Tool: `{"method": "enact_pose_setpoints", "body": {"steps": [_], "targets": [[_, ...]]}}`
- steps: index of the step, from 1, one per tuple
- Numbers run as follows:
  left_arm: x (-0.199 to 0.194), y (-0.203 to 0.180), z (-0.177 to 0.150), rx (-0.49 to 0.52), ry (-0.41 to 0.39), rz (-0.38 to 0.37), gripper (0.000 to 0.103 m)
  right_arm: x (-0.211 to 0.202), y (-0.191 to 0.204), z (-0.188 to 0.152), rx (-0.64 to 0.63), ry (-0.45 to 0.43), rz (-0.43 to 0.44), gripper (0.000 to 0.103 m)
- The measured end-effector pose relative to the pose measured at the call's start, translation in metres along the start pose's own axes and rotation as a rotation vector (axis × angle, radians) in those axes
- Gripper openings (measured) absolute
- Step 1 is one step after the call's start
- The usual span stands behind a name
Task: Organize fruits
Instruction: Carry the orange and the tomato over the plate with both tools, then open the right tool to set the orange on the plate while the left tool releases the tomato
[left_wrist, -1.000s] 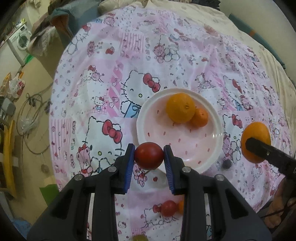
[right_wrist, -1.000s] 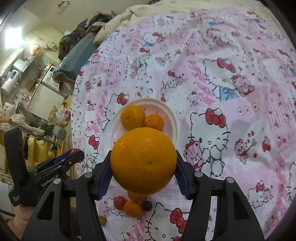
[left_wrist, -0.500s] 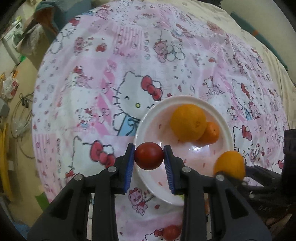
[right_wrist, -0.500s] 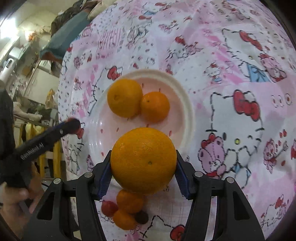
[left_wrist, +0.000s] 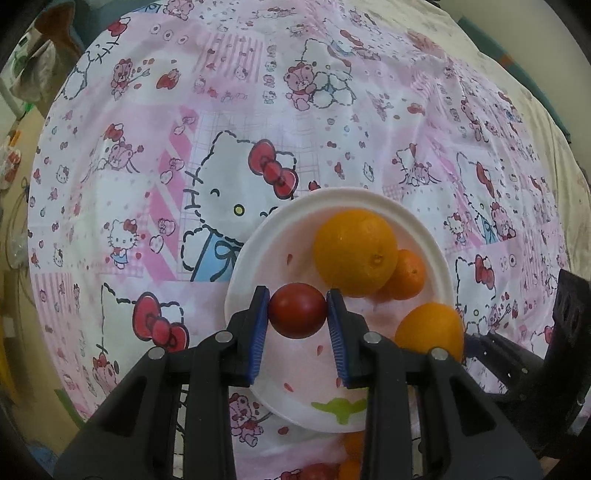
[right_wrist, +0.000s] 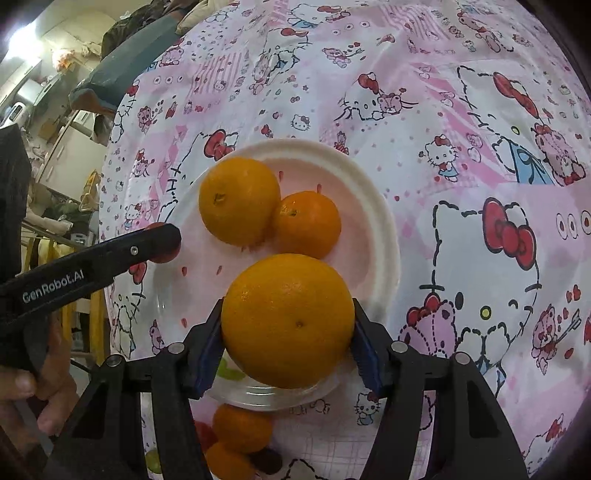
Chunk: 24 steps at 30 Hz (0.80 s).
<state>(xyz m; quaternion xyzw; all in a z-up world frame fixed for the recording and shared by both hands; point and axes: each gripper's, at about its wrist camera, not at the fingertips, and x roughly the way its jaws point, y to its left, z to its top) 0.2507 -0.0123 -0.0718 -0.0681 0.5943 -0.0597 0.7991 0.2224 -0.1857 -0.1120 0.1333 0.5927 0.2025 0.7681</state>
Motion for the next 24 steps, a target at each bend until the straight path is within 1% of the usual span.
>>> {"method": "enact_pose_setpoints", "body": {"steps": [4, 6, 7, 8, 10, 11, 13, 14, 19, 24], "targets": [[0.004, 0.000, 0.000, 0.000, 0.002, 0.014, 0.027, -0.005, -0.003, -0.003, 0.002, 0.003, 0.009, 0.065], [0.006, -0.002, 0.000, -0.003, 0.010, 0.007, 0.027, -0.011, -0.003, -0.005, 0.002, -0.013, 0.016, 0.074], [0.007, -0.003, 0.000, 0.001, 0.011, 0.008, 0.027, -0.016, -0.003, -0.005, -0.001, -0.032, 0.010, 0.084], [0.008, -0.005, -0.001, 0.005, 0.012, 0.011, 0.027, -0.021, -0.004, -0.005, -0.003, -0.054, -0.004, 0.089], [0.010, -0.009, -0.001, 0.013, 0.016, 0.007, 0.027, -0.031, -0.009, -0.005, 0.001, -0.080, -0.017, 0.089], [0.011, -0.012, -0.001, 0.016, 0.018, 0.005, 0.027, -0.034, -0.013, -0.005, 0.014, -0.083, -0.015, 0.089], [0.013, -0.016, -0.001, 0.025, 0.016, 0.024, 0.028, -0.042, -0.024, -0.007, 0.051, -0.095, -0.009, 0.089], [0.014, -0.017, 0.000, 0.024, 0.020, 0.018, 0.028, -0.046, -0.030, -0.008, 0.069, -0.102, -0.012, 0.089], [0.019, -0.020, 0.002, 0.013, 0.024, 0.025, 0.028, -0.058, -0.053, -0.013, 0.112, -0.112, -0.027, 0.089], [0.020, -0.019, 0.004, -0.015, 0.031, 0.021, 0.028, -0.068, -0.063, -0.018, 0.125, -0.117, -0.032, 0.089]]}}
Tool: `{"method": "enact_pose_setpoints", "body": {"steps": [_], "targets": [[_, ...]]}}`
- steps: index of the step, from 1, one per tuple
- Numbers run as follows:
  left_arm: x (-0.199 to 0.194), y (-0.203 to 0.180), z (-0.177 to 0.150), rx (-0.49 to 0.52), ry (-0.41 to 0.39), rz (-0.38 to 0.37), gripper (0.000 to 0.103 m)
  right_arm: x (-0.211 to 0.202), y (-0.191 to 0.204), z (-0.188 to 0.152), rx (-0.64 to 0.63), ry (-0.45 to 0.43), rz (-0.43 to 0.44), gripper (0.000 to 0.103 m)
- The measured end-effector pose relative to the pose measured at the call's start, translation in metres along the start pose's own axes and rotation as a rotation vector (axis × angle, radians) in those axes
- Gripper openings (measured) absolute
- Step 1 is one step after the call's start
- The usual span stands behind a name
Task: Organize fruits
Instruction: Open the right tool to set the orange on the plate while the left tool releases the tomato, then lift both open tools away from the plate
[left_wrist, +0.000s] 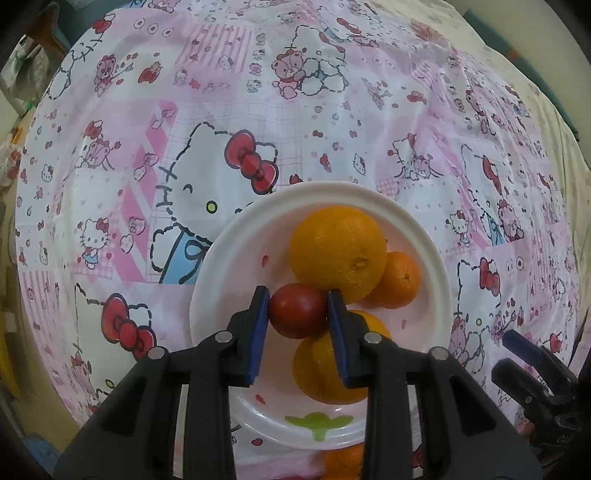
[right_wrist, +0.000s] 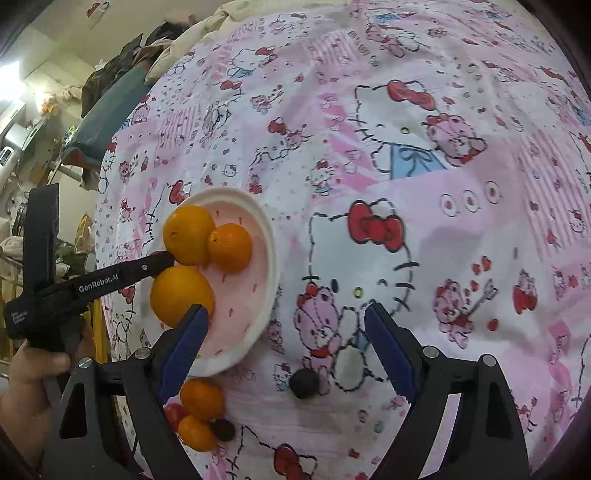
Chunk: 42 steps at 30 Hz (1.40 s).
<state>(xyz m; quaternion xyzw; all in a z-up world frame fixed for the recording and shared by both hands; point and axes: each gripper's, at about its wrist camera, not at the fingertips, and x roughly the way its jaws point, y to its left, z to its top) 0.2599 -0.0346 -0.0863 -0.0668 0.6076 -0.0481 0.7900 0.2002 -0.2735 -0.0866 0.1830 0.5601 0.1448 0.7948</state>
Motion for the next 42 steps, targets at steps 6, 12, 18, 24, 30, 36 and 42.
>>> {"method": "enact_pose_setpoints", "body": {"steps": [6, 12, 18, 24, 30, 36, 42], "targets": [[0.000, 0.003, 0.001, -0.019, 0.022, -0.005, 0.034, -0.008, 0.001, -0.001, -0.003, -0.007, 0.002, 0.089], [-0.006, 0.010, -0.001, -0.028, 0.011, 0.027, 0.059, -0.010, 0.011, -0.002, -0.034, -0.013, -0.008, 0.089], [-0.018, 0.014, -0.004, -0.035, -0.017, 0.018, 0.074, -0.012, 0.018, -0.004, -0.046, -0.013, -0.019, 0.089], [-0.028, 0.017, -0.010, -0.044, -0.031, 0.007, 0.074, -0.018, 0.027, -0.007, -0.059, -0.019, -0.019, 0.089], [-0.044, 0.019, -0.022, -0.050, -0.062, -0.003, 0.074, -0.026, 0.038, -0.010, -0.079, -0.033, -0.016, 0.089], [-0.066, 0.020, -0.039, -0.047, -0.063, -0.003, 0.074, -0.036, 0.046, -0.016, -0.094, -0.041, -0.007, 0.089], [-0.089, 0.020, -0.067, -0.027, -0.101, 0.022, 0.074, -0.042, 0.049, -0.029, -0.087, -0.029, 0.020, 0.089]]}}
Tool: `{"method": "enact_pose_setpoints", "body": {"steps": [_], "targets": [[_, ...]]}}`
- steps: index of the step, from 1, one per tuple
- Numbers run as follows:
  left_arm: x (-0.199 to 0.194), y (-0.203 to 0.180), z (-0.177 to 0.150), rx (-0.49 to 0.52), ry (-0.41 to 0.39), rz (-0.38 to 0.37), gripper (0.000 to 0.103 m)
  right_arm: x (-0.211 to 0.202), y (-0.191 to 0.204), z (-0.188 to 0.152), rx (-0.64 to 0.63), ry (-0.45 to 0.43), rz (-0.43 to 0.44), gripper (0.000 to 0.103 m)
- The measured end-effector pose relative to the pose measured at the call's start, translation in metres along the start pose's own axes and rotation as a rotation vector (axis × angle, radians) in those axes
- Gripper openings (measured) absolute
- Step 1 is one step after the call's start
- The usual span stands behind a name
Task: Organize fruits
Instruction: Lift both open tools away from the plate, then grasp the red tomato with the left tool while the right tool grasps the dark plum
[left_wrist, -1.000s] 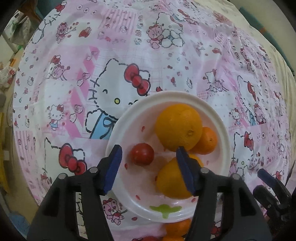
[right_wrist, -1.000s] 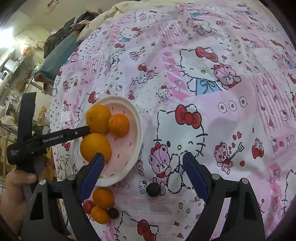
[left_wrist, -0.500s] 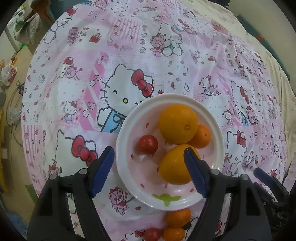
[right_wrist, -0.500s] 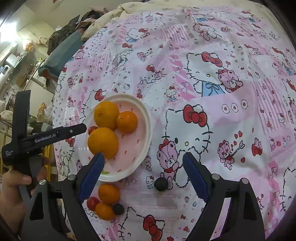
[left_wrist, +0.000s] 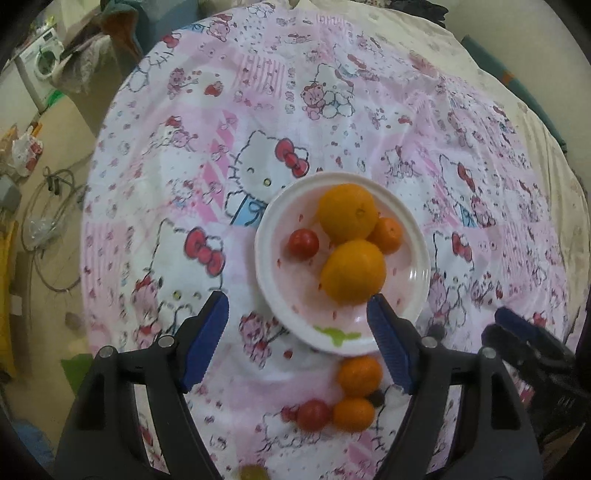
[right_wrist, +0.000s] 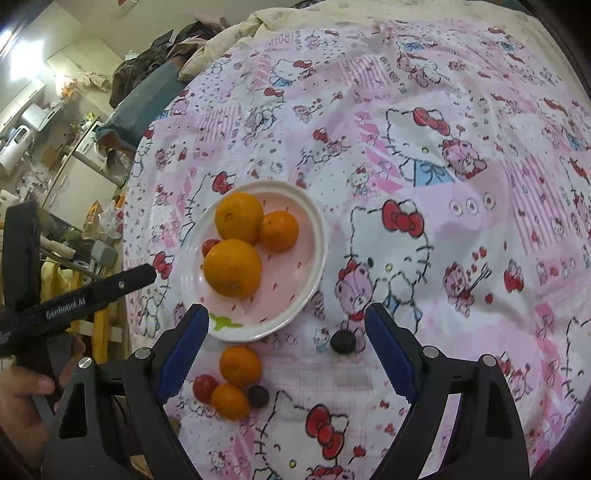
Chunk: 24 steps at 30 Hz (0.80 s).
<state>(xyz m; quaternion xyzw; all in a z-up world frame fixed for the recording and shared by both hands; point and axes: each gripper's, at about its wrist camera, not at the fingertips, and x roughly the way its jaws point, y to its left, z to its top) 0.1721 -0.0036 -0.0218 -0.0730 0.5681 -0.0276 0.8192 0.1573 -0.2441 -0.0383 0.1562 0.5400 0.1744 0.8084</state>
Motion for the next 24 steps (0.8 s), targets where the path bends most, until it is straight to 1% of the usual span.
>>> {"method": "enact_pose_setpoints", "body": {"steps": [7, 12, 17, 20, 24], "targets": [[-0.020, 0.003, -0.026, 0.008, -0.038, 0.027, 0.074, -0.005, 0.010, -0.014, -0.023, 0.004, 0.010, 0.089], [-0.034, 0.009, -0.045, -0.009, -0.074, 0.025, 0.074, -0.010, 0.009, -0.023, -0.017, 0.011, 0.008, 0.089], [-0.041, 0.007, -0.061, 0.029, -0.087, 0.050, 0.074, -0.013, 0.004, -0.034, 0.006, 0.020, 0.003, 0.089], [-0.040, 0.009, -0.069, 0.021, -0.082, 0.055, 0.074, -0.014, 0.001, -0.040, 0.019, 0.027, -0.005, 0.089], [-0.030, 0.021, -0.085, -0.021, -0.049, 0.060, 0.074, -0.009, -0.010, -0.052, 0.069, 0.063, 0.000, 0.089]]}}
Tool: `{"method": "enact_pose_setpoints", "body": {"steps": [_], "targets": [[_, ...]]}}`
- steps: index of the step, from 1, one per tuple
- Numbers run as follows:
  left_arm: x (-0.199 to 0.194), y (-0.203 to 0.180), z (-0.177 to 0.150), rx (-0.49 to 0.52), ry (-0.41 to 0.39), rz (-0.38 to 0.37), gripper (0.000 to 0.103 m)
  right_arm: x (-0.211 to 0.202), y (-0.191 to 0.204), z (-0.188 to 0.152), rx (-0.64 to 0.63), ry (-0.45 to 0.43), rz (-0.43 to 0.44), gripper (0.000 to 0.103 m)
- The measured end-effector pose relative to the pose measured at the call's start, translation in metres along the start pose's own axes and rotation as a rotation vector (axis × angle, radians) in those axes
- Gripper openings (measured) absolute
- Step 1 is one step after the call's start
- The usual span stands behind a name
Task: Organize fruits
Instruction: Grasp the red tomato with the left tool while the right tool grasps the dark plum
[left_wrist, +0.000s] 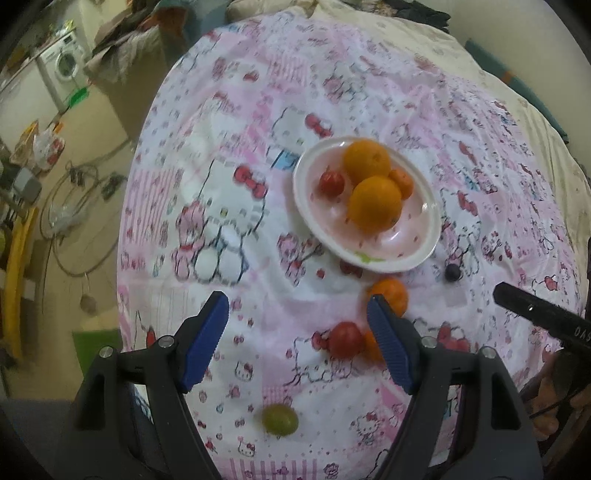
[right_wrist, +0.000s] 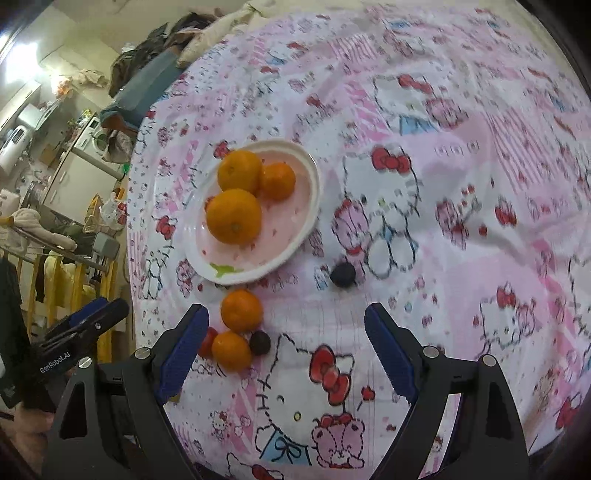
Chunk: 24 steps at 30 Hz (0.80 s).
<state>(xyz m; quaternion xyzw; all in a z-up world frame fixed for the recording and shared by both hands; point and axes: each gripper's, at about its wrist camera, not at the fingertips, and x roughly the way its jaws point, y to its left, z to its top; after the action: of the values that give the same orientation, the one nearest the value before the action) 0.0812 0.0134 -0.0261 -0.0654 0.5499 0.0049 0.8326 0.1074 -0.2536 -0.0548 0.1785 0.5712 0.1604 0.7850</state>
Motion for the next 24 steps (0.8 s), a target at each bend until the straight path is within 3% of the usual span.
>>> {"method": "enact_pose_setpoints", "body": {"steps": [6, 12, 14, 18, 24], "targets": [[0.017, 0.011, -0.018, -0.046, 0.064, -0.032, 0.074, 0.004, -0.009, -0.005, 0.043, 0.019, -0.001, 0.089], [0.035, -0.007, -0.027, -0.013, 0.138, -0.107, 0.072, 0.006, -0.008, 0.000, 0.076, 0.014, 0.012, 0.089], [0.041, -0.013, -0.030, -0.006, 0.152, -0.119, 0.066, 0.006, -0.005, 0.001, 0.073, 0.012, 0.017, 0.089], [0.061, -0.013, -0.030, -0.076, 0.216, -0.151, 0.040, 0.008, -0.004, 0.003, 0.072, 0.013, 0.022, 0.089], [0.074, -0.019, -0.029, -0.083, 0.254, -0.151, 0.039, 0.008, -0.010, 0.005, 0.091, 0.008, 0.025, 0.089]]}}
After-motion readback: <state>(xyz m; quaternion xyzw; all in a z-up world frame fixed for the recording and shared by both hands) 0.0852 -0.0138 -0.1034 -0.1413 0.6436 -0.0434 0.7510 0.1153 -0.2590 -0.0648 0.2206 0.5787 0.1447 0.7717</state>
